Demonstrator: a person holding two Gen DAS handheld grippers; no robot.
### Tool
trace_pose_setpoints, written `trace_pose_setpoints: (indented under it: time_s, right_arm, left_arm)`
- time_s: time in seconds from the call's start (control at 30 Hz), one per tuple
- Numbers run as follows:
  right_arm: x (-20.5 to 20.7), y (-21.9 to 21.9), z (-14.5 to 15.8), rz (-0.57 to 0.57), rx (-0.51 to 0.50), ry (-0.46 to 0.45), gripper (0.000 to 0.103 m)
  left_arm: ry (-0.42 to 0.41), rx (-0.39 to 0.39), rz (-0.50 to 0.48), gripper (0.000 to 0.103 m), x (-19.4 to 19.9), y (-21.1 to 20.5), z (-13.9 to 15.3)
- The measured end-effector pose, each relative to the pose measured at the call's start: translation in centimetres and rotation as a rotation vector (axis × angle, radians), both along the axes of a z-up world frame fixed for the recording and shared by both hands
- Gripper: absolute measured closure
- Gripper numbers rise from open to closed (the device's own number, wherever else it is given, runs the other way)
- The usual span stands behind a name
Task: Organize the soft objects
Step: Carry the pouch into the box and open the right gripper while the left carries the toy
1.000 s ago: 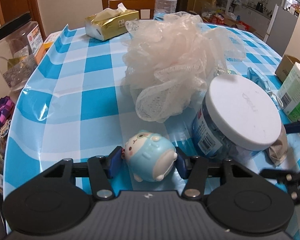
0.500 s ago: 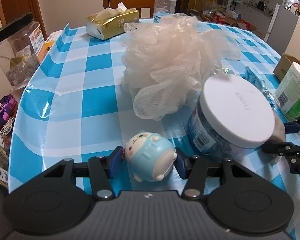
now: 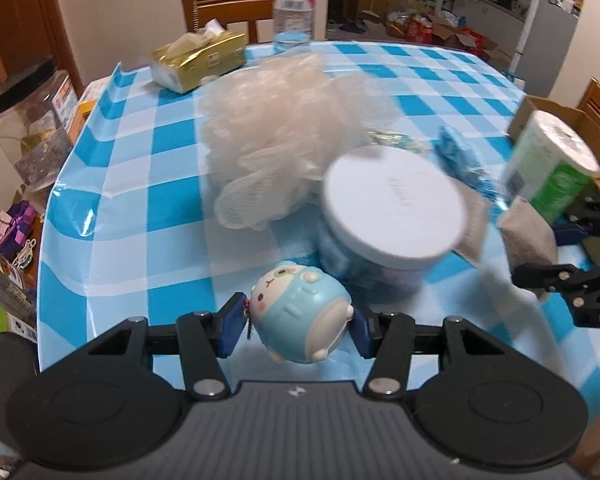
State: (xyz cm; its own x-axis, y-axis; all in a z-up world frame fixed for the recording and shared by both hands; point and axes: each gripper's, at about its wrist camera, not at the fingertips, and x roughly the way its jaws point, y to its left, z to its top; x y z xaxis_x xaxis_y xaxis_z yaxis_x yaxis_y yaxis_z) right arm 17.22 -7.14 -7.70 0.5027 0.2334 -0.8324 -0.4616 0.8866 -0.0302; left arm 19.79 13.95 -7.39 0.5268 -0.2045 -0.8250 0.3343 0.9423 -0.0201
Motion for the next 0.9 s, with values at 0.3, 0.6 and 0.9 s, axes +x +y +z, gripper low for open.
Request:
trace_pose_setpoints:
  time_s: [0.3,0.6,0.9]
  right_arm:
    - [-3.2,-3.3,3.2,0.040,0.001,-0.005,0.058]
    - [-6.0,-9.5,6.5,0.020,-0.029,-0.047,0.058]
    - [-6.5,-15.2,7.2,0.000,0.018,-0.063,0.042]
  left_arm:
    - [0.043,-0.031,-0.135,0.051,-3.7,-4.7,3.1]
    - [0.032,-0.070,-0.259,0.051,-5.9,-11.5,5.5]
    - [-0.001,-0.077,-0.272,0.050,-7.1,-16.2,6.1]
